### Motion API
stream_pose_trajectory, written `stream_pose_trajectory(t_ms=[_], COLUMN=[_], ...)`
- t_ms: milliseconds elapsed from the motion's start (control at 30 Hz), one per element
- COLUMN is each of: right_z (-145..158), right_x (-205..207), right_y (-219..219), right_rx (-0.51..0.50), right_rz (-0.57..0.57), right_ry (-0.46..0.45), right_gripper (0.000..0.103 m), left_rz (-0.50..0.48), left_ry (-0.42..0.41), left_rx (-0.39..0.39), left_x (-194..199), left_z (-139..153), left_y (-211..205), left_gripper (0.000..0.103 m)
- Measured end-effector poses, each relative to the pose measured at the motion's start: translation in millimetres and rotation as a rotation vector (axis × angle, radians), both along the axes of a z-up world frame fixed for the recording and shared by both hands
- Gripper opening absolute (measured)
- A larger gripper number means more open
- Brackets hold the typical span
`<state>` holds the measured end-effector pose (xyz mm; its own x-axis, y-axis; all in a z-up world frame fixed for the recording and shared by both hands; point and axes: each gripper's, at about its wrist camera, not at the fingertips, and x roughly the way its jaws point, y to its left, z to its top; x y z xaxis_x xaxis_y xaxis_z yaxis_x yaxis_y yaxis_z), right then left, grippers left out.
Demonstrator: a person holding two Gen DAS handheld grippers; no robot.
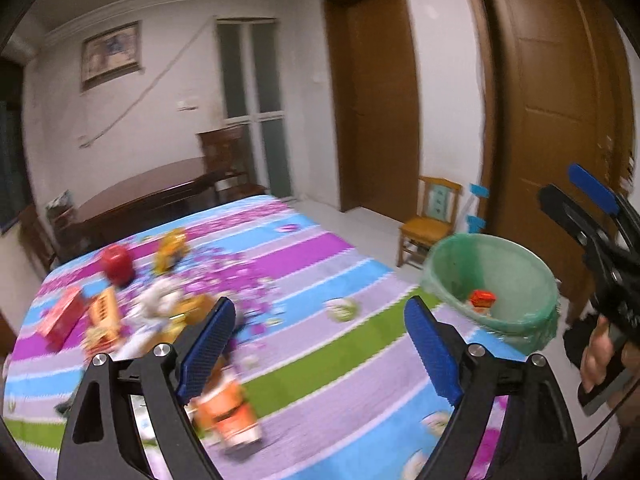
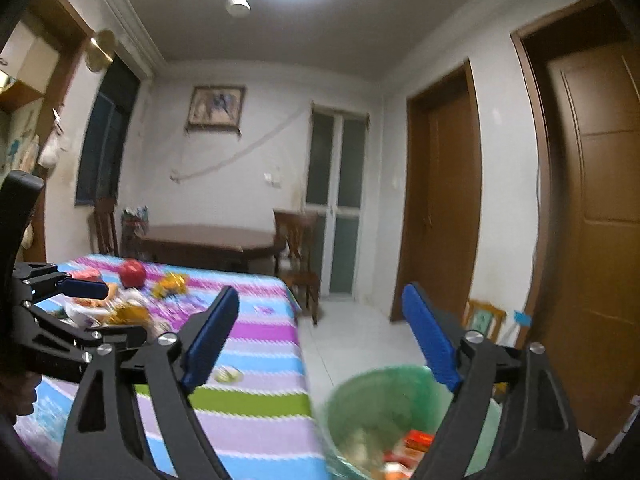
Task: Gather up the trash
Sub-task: 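Move both tools back over the table toward the remaining trash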
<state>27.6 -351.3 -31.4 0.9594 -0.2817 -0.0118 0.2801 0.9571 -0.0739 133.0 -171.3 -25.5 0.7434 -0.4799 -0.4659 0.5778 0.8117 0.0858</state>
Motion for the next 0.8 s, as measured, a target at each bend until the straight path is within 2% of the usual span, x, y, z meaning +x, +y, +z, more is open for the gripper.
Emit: stream_pose_trajectory(t_ms=[67, 133, 233, 367, 467, 533, 633, 700, 800], right_z=[-3, -8, -15, -22, -28, -32, -42, -48, -58], right_x=[7, 22, 42, 65, 76, 83, 97, 108, 132], right_y=[17, 31, 46, 62, 74, 86, 100, 106, 118], right_rx=[-0.013, -0.007, 0.043, 0.126, 0.175, 0.201, 0.268, 0.333, 0.402], right_rz=[0.038, 0.093, 0.19, 0.303, 0.373, 0.434, 0.533, 0.586, 0.621], right_ry=[0.004, 0.053, 0.149, 0.272, 0.342, 0.409, 0.518, 0.581, 0.676], right_gripper=[0.09, 0.09, 0.09, 0.09, 0.09, 0.09, 0.09, 0.09, 0.09], left_rz=[0.056, 0.118, 0.207, 0.302, 0.351, 0.34, 0.26, 0.201, 0.168], left_ry=[0.006, 0.014, 0.026, 0.091, 0.142, 0.173, 0.221, 0.237, 0.263], left_rx=[-0.018, -0.03, -0.041, -0.065, -0.028, 0.011, 0.078, 0.111, 0.131], left_x=[4, 9, 20, 40, 58, 68, 81, 87, 103], left_z=[2, 3, 6, 4, -6, -17, -34, -44, -52], left_y=[31, 63, 109, 182, 225, 248, 268, 268, 266], left_gripper=[0.087, 0.087, 0.087, 0.089, 0.089, 0.089, 0.089, 0.089, 0.089])
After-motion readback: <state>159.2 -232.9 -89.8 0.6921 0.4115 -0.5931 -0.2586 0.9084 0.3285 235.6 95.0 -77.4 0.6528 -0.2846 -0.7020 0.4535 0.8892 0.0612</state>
